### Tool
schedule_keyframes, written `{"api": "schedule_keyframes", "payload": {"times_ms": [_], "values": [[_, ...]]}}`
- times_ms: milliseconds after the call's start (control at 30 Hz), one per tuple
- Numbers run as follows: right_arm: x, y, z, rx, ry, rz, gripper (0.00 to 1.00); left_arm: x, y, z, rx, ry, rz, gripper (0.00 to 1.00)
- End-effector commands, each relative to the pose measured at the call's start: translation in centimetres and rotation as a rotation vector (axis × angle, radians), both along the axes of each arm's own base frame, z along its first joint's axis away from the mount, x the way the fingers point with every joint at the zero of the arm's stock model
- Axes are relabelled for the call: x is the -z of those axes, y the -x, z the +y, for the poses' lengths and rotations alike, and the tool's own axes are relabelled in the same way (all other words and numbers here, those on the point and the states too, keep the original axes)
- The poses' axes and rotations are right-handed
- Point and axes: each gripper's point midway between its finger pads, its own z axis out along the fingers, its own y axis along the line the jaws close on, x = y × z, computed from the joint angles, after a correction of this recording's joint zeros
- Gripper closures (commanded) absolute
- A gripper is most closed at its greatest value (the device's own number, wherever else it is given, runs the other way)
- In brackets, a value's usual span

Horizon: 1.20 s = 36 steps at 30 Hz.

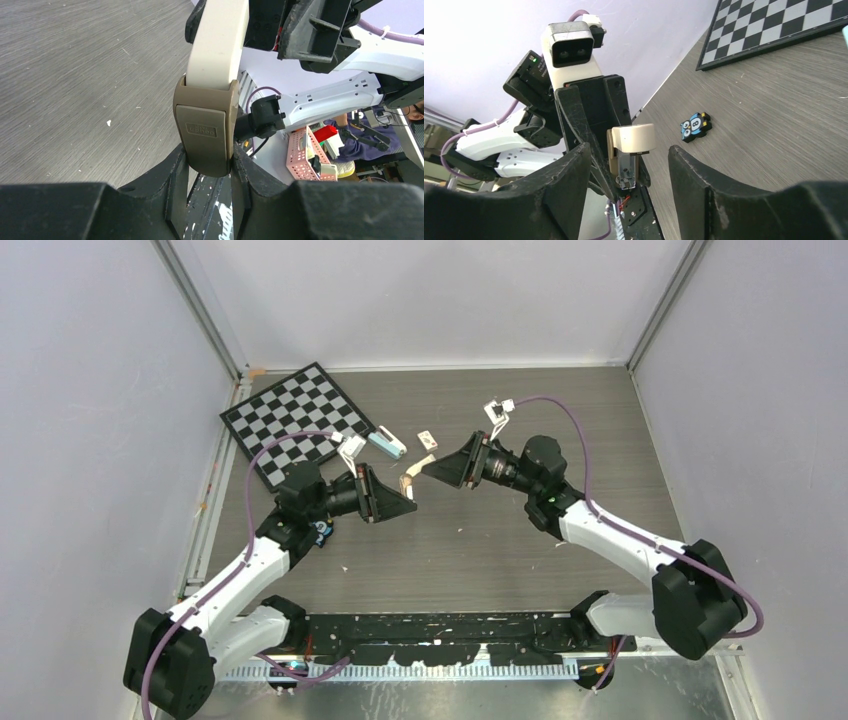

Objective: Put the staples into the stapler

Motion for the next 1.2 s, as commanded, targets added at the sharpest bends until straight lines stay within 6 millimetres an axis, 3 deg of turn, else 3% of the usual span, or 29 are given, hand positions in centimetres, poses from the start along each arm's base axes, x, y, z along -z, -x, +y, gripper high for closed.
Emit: {"api": "schedule_keyframes", "payload": {"times_ms": [0,233,500,667,767,833,1000,1133,1167], "values": [[-2.3,1.1,1.1,-0.063,-0.088,-0.058,0.36,-2.8,-0.4,-0.2,-0.01,0.044,-0.075,1.0],[-2.3,1.9,3.8,-0.099,-0.083,-0.058,0.37,-3.6,-0.3,-0.4,0.009,0.074,-0.096,1.0],[-2.4,1.0,4.0,-0.039,-0.09,-0.065,0.6,-3.7,0.4,-0.6,0.051,0.08,-0.098,1.0],[-3.0,0.7,3.8,-0.014,-0.099,-0.072,0.7,-3.5,0.6,-0.6,0.063,0.068,-0.081,1.0],[-3.4,-0.1,3.2,0.031,-0.097,-0.064,0.71,-3.2,0.6,-0.5,0.057,0.043,-0.07,0.77],[-3.3,-1.1,2.2,0.091,-0.081,-0.045,0.73,-3.0,0.5,-0.3,0.046,0.016,-0.065,0.56],[-0.6,-4.9,-3.1,0.337,0.066,0.046,0.73,-2.2,0.3,1.0,-0.021,-0.105,-0.087,0.26],[3.7,-7.7,-9.9,0.636,0.397,0.11,0.73,-0.8,0.2,2.8,-0.077,-0.246,-0.109,0.16],[5.1,-8.1,-11.9,0.704,0.505,0.144,0.74,-0.6,0.1,3.2,-0.093,-0.275,-0.127,0.08]]}}
